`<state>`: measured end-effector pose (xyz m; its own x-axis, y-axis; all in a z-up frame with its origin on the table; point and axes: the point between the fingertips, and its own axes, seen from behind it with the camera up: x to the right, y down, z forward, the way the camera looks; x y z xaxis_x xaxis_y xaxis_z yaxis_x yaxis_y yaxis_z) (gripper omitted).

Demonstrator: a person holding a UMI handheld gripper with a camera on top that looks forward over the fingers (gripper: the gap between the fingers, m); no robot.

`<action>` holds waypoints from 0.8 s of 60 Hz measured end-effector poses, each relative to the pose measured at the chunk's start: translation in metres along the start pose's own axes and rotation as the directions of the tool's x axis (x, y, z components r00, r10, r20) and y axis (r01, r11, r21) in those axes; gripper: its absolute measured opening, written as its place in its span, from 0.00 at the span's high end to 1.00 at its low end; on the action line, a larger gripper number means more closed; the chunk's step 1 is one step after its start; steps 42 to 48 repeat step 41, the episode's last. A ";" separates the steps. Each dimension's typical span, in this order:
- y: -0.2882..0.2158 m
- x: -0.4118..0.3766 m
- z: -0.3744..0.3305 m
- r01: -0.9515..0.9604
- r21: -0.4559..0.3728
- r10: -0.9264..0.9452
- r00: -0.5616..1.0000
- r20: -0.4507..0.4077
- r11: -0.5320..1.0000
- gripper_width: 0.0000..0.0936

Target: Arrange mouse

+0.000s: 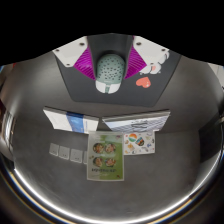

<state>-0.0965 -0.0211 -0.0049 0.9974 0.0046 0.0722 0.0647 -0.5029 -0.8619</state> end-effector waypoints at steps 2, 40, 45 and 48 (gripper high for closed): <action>0.002 0.000 0.000 -0.013 -0.004 0.013 1.000 0.004 1.000 0.48; 0.001 -0.009 -0.123 0.015 0.011 -0.016 0.993 0.121 1.000 0.12; 0.001 -0.010 -0.128 0.016 0.023 -0.019 0.991 0.133 1.000 0.12; 0.001 -0.010 -0.128 0.016 0.023 -0.019 0.991 0.133 1.000 0.12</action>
